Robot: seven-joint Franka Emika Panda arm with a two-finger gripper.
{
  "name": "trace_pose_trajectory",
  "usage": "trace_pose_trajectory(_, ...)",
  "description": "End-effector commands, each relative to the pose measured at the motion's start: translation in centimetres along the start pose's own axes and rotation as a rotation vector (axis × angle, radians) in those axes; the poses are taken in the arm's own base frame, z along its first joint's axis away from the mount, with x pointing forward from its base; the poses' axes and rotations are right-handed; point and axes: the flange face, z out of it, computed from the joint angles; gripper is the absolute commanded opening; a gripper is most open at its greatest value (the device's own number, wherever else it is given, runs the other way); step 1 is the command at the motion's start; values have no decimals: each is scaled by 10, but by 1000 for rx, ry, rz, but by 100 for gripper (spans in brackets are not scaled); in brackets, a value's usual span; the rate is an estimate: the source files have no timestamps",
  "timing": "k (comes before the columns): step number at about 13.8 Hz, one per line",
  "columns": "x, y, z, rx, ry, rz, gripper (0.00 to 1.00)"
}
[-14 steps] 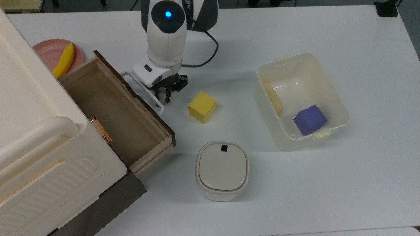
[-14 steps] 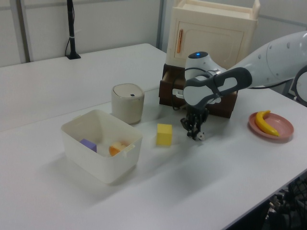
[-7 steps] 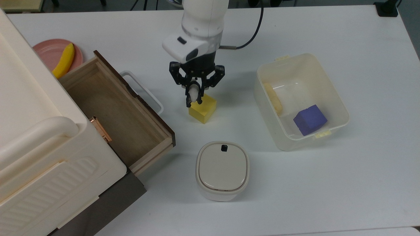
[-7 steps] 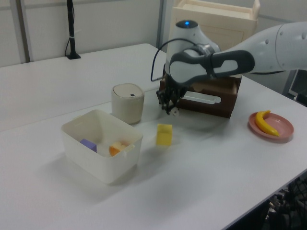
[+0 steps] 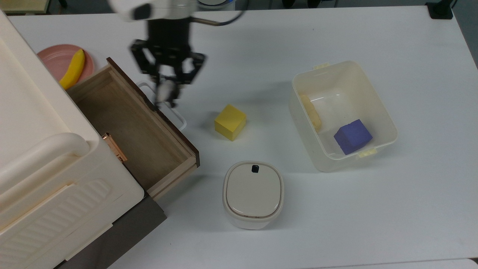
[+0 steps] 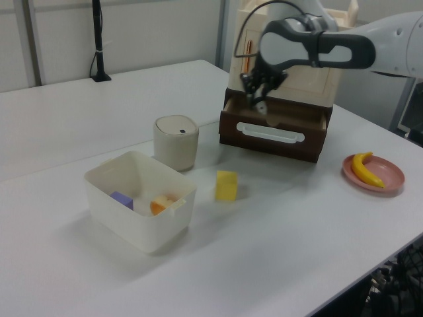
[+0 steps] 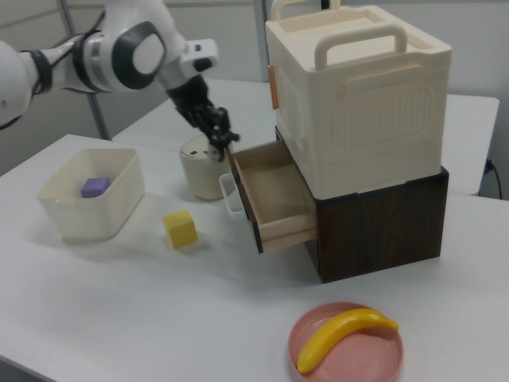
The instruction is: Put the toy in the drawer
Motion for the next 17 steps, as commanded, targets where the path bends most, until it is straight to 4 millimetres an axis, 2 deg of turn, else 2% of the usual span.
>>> trace_pose_trajectory(1, 2, 67, 11, 8, -39, 45, 0)
trace_pose_trajectory(2, 2, 86, 18, 5, -49, 45, 0)
trace_pose_trajectory(3, -1, 94, 31, -1, -71, 25, 0)
trace_pose_trajectory(4, -3, 95, 41, -4, -87, 20, 0)
trace_pose_trajectory(6, -15, 107, 77, -15, -154, 35, 0)
trace_pose_trajectory(8, -24, 114, 98, -19, -196, 44, 3)
trace_pose_trajectory(9, -26, 113, 104, -22, -210, 56, 31)
trace_pose_trajectory(11, -25, 113, 100, -23, -206, 74, 83)
trace_pose_trajectory(12, -23, 111, 98, -27, -200, 98, 100)
trace_pose_trajectory(13, -22, 110, 97, -27, -197, 100, 100)
trace_pose_trajectory(15, -15, 108, 80, -20, -166, 109, 100)
trace_pose_trajectory(17, -4, 106, 48, -17, -138, 153, 100)
